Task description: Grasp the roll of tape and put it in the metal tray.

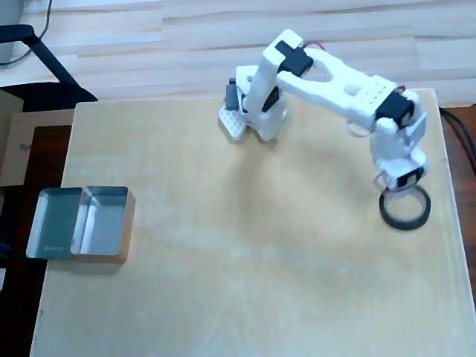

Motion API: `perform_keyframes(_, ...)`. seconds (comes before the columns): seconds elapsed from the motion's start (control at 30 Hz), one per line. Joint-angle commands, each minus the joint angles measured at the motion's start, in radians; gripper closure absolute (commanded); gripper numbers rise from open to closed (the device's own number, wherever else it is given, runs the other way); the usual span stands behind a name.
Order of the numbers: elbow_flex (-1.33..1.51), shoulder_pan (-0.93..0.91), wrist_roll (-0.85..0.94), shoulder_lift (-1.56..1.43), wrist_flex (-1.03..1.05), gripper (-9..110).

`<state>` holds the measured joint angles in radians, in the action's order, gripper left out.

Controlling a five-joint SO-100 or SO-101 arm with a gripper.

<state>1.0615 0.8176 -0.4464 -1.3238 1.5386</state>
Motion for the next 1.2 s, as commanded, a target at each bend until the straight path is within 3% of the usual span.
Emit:
perform_keyframes(0.0,-0.146,-0.19,0.092,-0.026,0.201,102)
perform_keyframes(0.37,-0.299,-0.936,0.394,-0.025,0.29,102)
perform_keyframes(0.73,-0.291,-1.601,0.495,-0.009,0.282,102)
perform_keyframes(0.97,-0.187,-1.871,0.572,-0.008,0.262,102)
perform_keyframes(1.17,0.023,-1.884,0.591,-0.009,0.149,102)
